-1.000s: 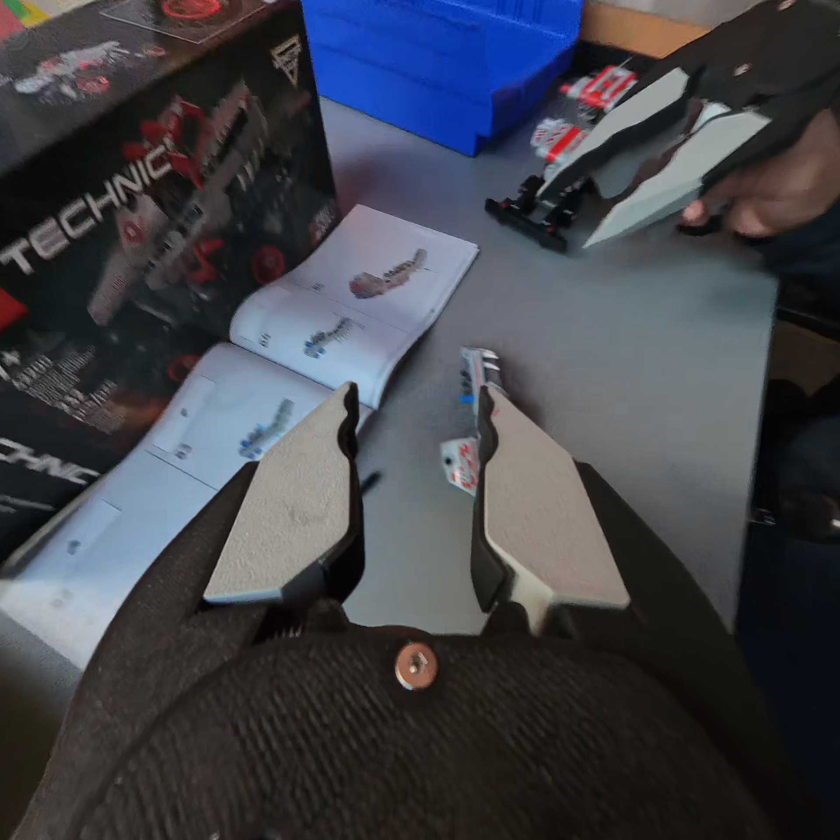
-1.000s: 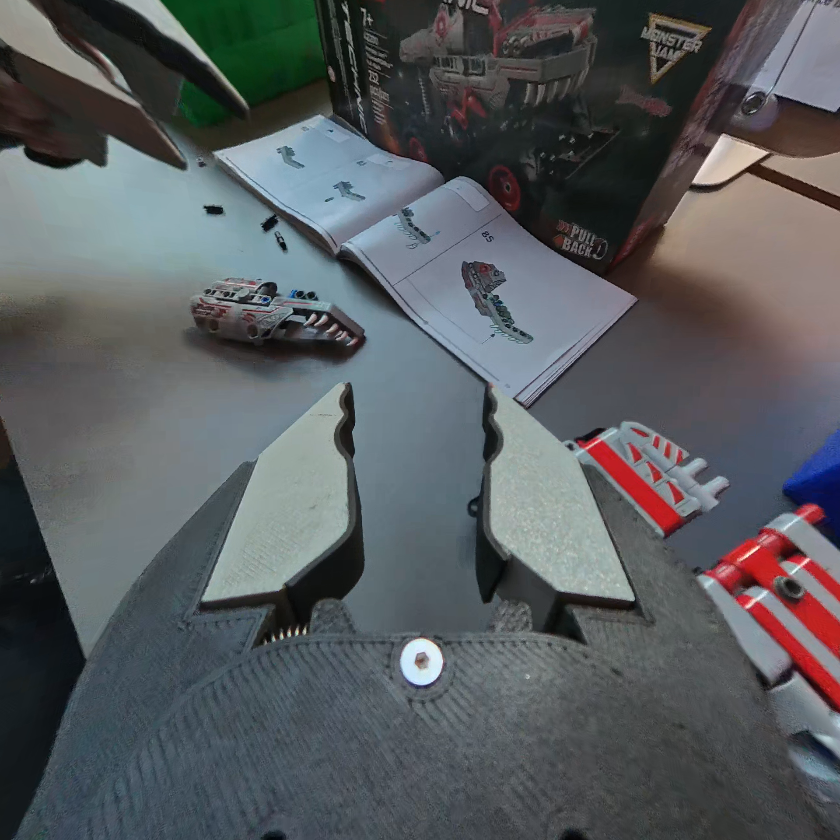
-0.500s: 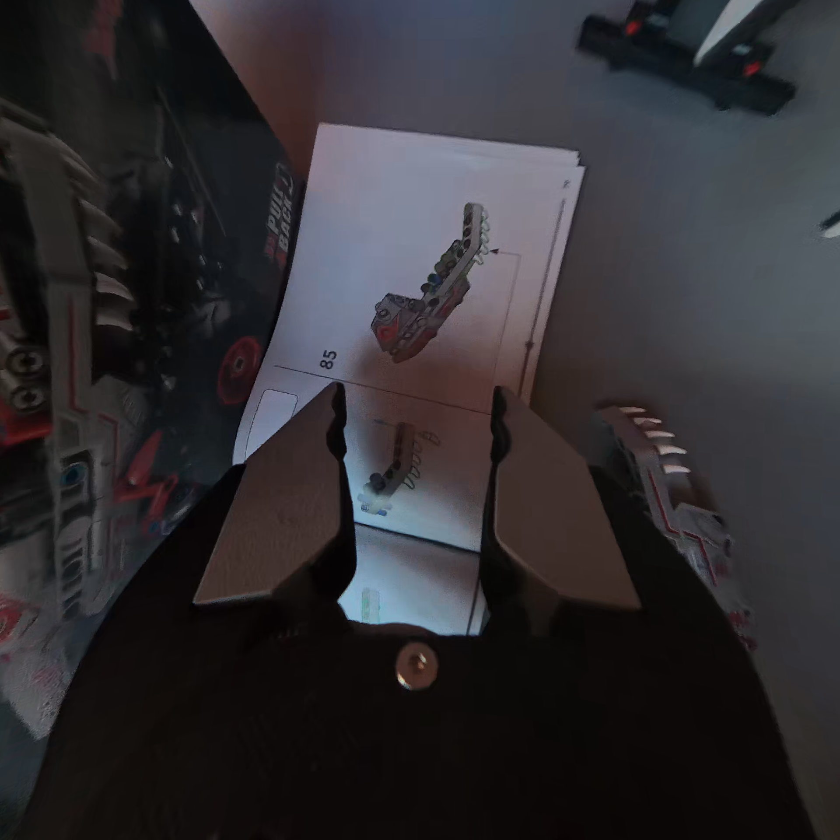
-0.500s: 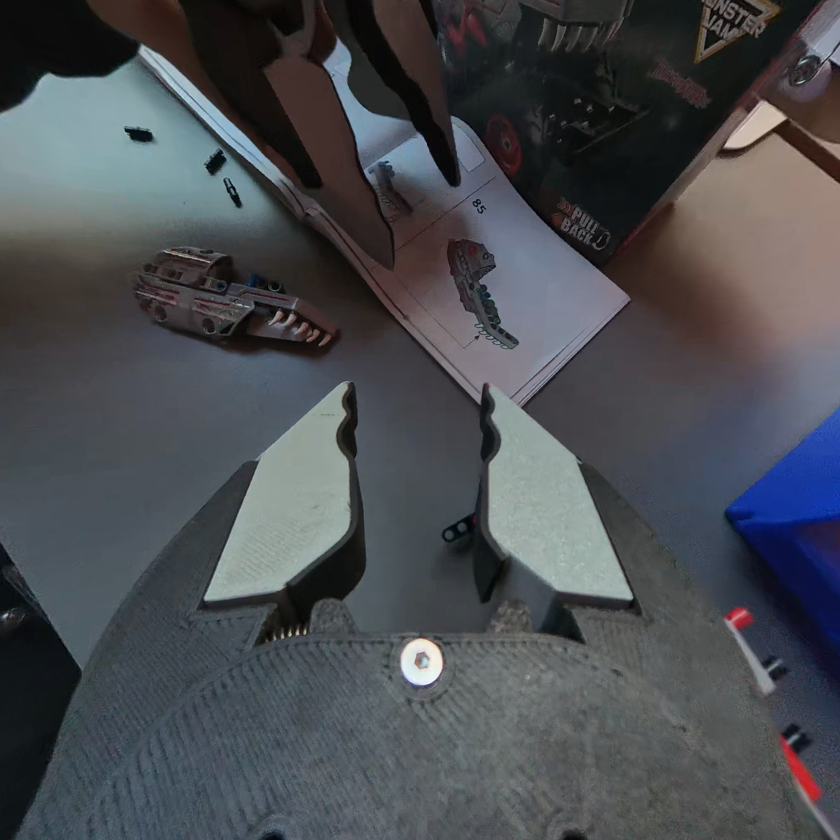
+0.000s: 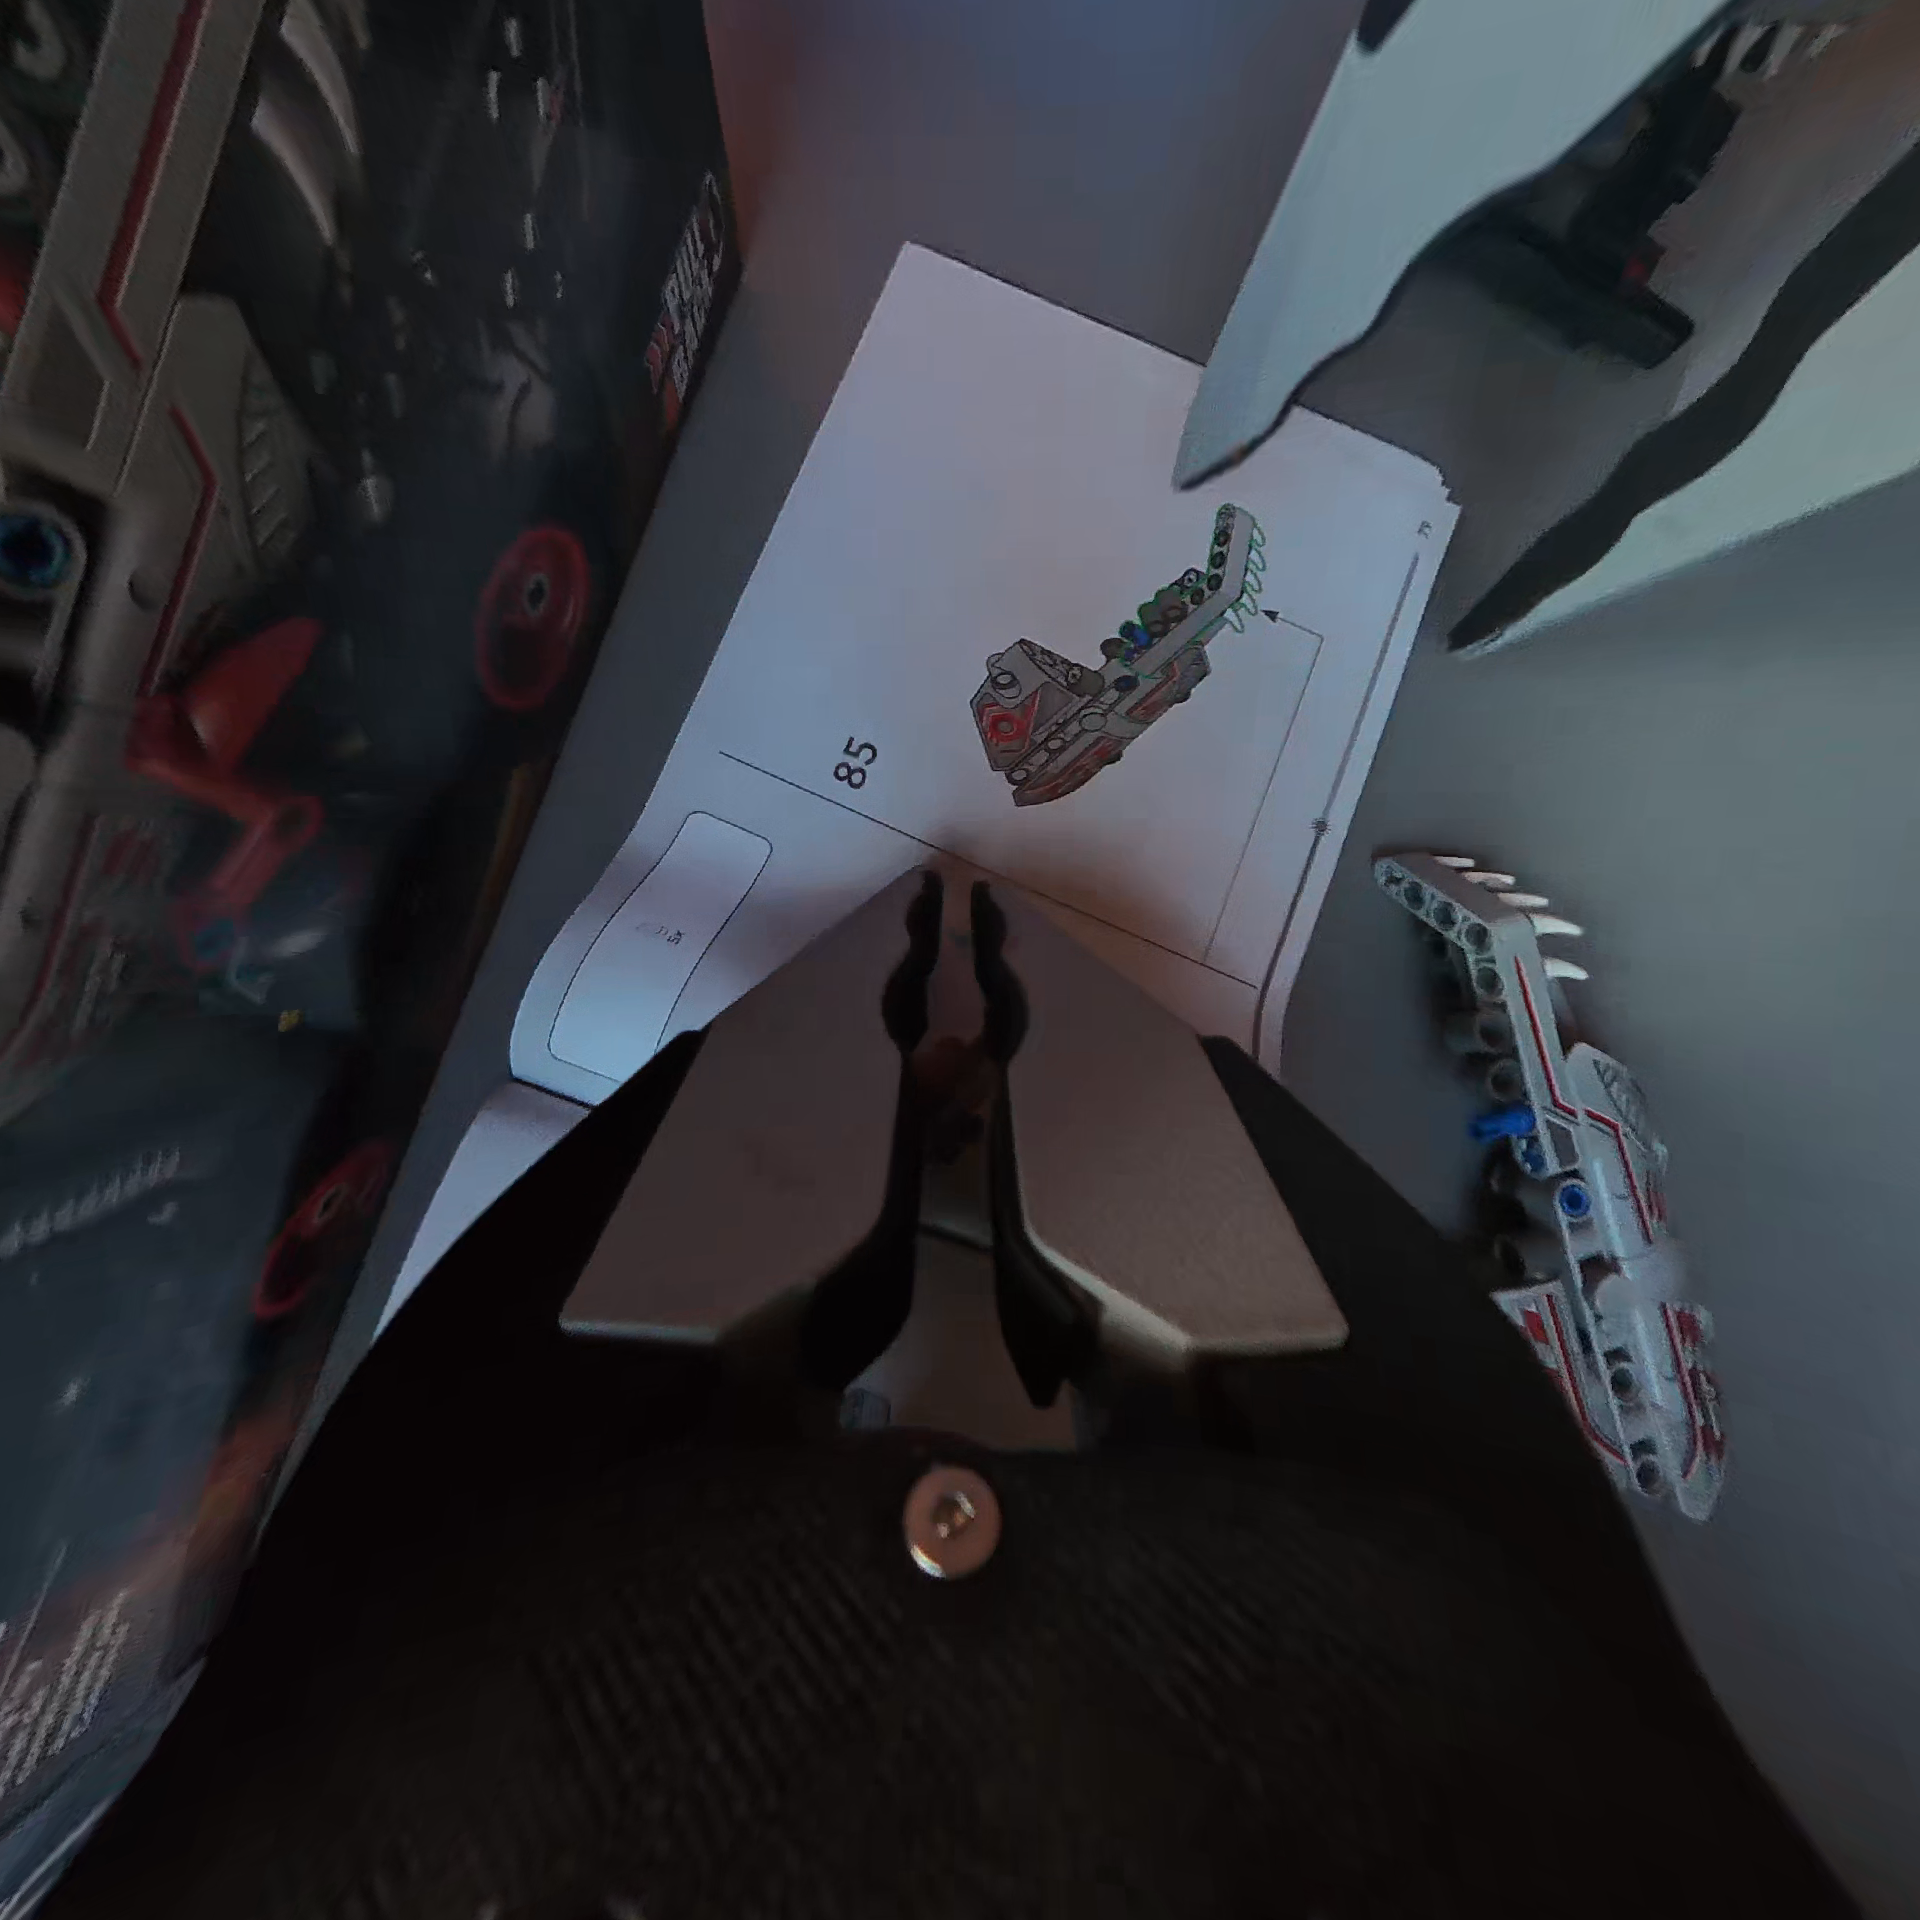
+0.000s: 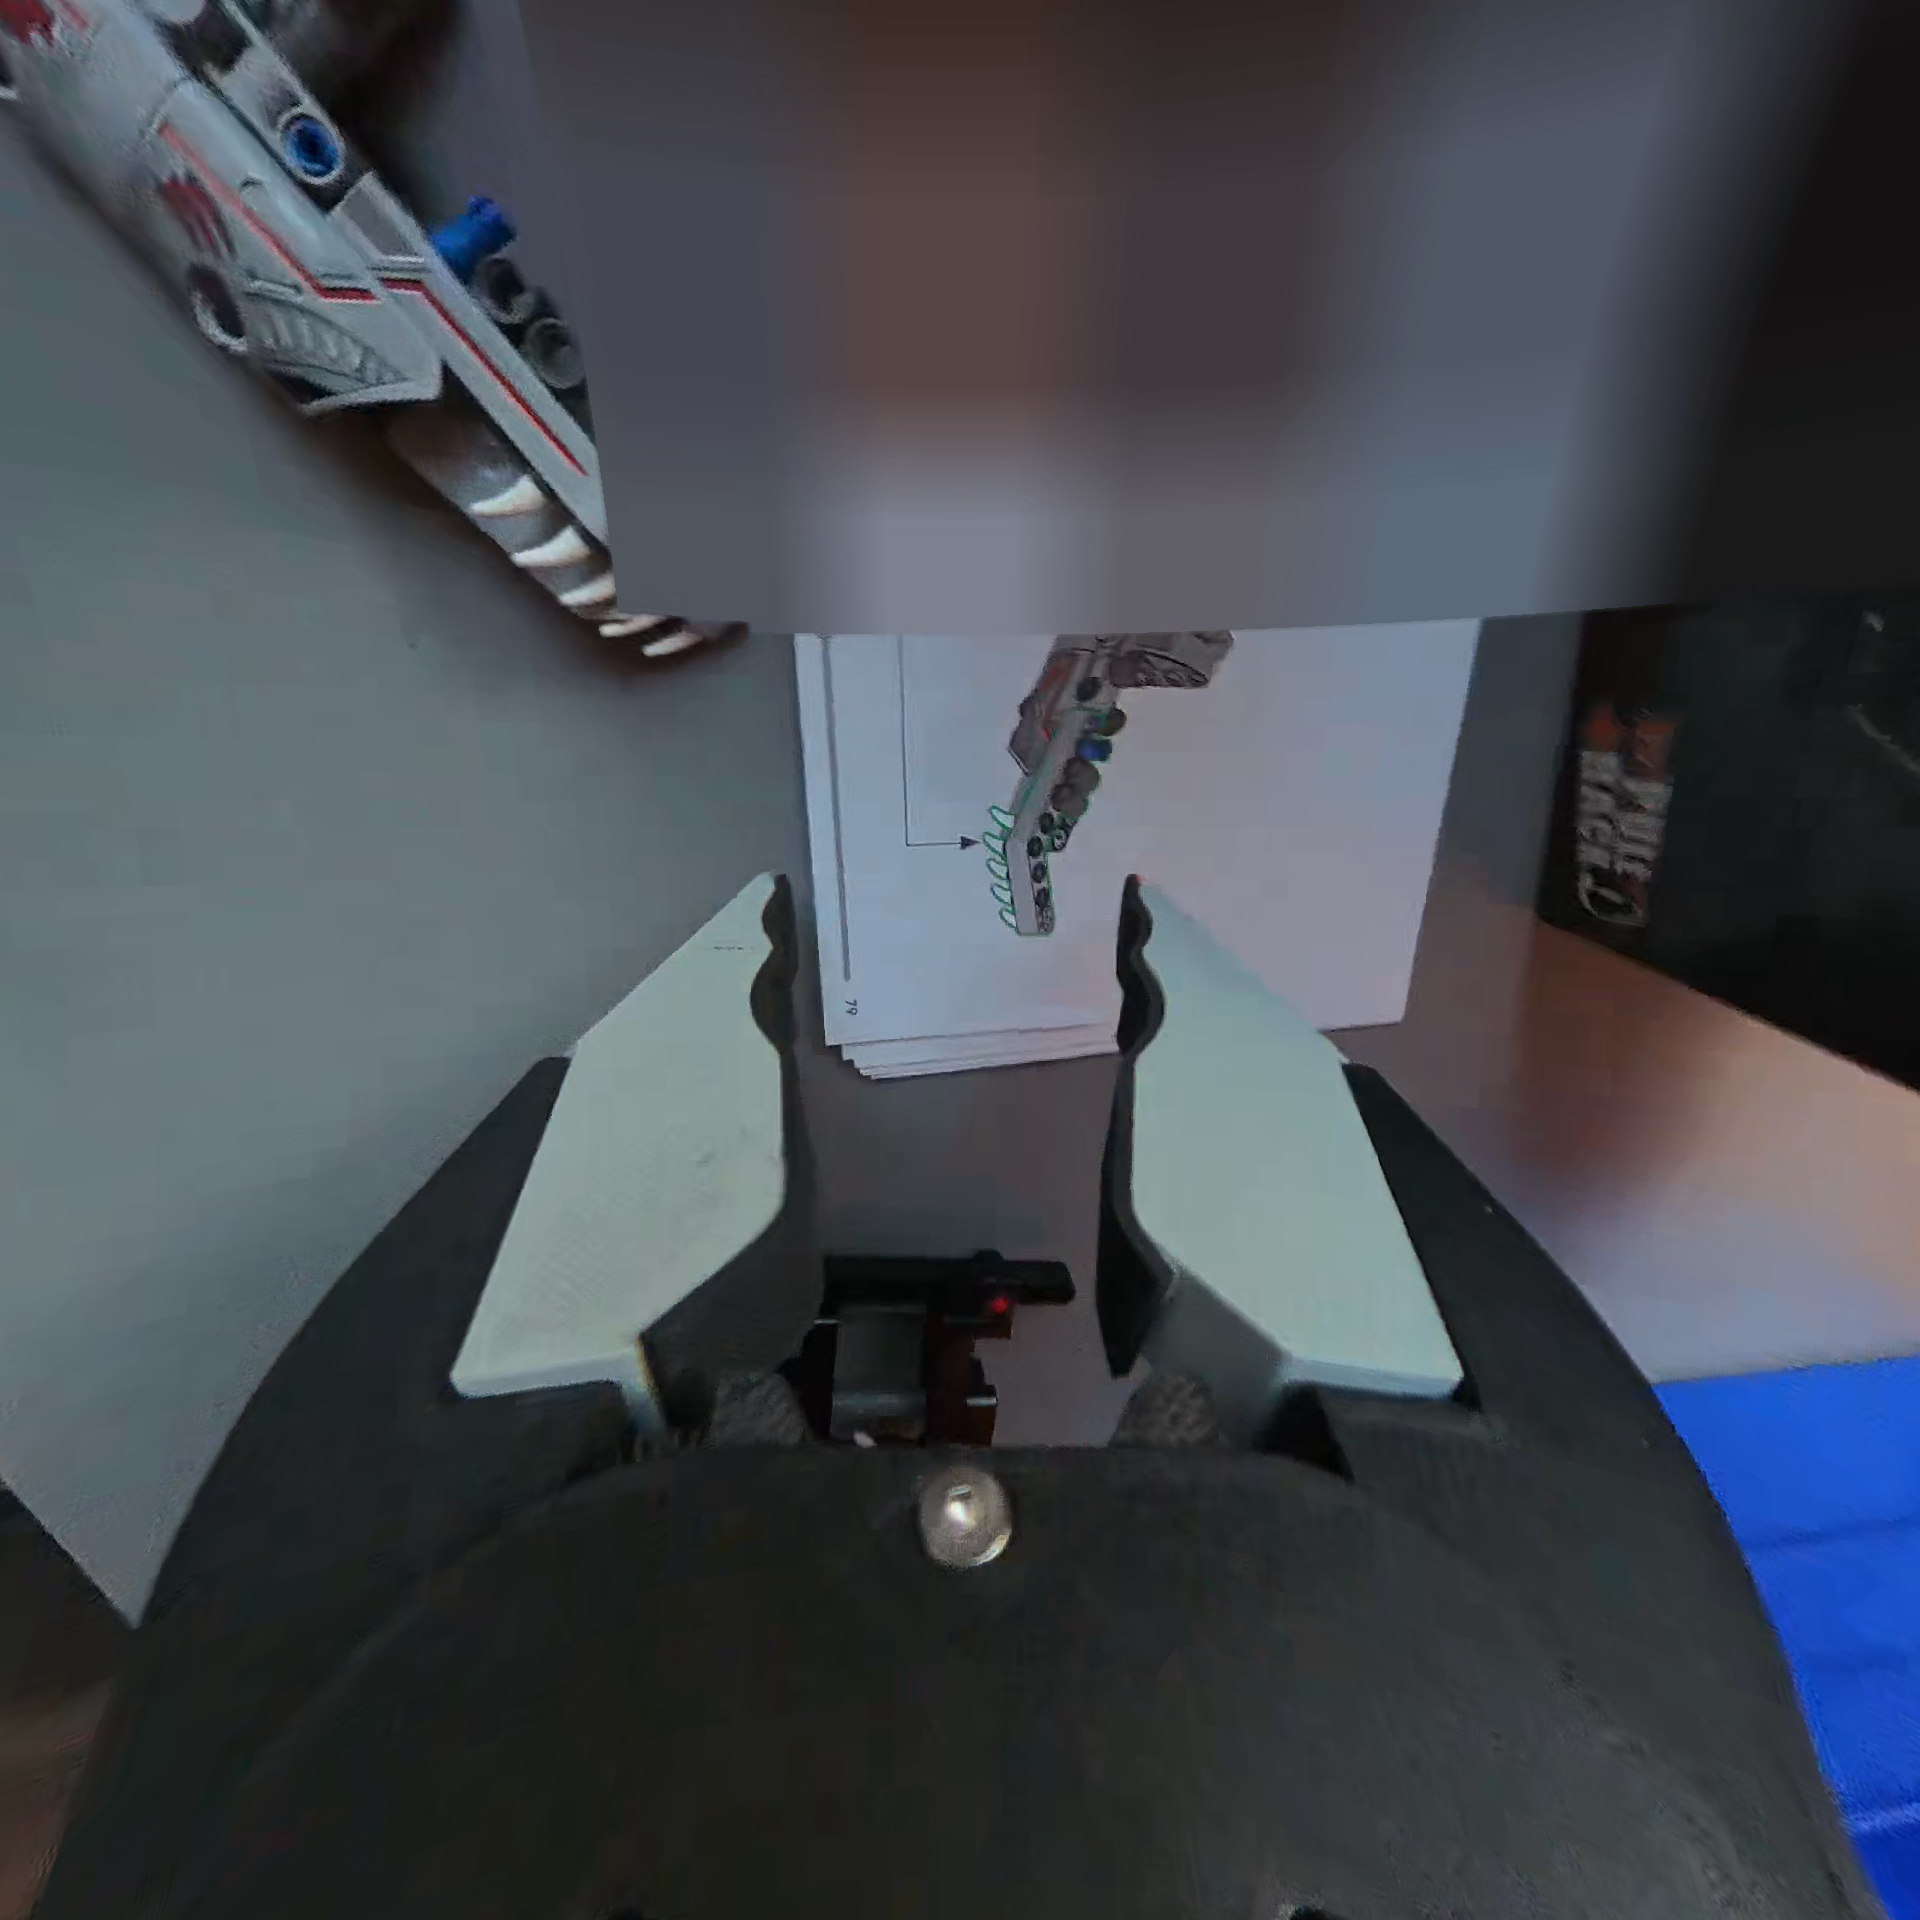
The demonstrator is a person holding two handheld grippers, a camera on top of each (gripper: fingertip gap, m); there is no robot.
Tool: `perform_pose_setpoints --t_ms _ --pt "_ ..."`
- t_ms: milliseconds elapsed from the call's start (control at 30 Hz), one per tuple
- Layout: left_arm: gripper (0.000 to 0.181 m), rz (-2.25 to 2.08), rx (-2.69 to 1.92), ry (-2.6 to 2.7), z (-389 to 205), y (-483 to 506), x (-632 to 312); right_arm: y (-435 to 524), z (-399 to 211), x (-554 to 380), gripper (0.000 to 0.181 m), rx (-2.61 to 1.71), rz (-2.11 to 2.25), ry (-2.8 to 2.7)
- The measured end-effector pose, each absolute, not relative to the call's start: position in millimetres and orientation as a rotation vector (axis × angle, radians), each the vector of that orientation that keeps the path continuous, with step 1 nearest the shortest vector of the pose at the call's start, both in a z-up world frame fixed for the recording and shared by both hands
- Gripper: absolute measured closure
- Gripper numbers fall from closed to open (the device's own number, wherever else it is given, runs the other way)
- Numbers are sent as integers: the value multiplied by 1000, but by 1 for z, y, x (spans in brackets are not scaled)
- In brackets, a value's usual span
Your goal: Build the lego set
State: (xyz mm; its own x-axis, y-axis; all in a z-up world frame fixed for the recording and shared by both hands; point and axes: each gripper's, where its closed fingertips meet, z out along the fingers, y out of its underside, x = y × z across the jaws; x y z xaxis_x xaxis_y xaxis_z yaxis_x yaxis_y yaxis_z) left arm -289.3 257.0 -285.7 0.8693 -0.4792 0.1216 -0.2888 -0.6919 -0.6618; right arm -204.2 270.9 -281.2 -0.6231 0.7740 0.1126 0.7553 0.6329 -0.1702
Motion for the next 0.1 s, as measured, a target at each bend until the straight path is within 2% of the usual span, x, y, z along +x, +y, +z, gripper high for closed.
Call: perform_pose_setpoints --t_ms 33,100 --pt "179 -385 -2364 549 -286 256 -290 268 -284 -203 121 -1235 153 -2703" --pt "181 -384 -2346 547 -286 256 -291 269 -289 -202 122 -1218 124 -2712"
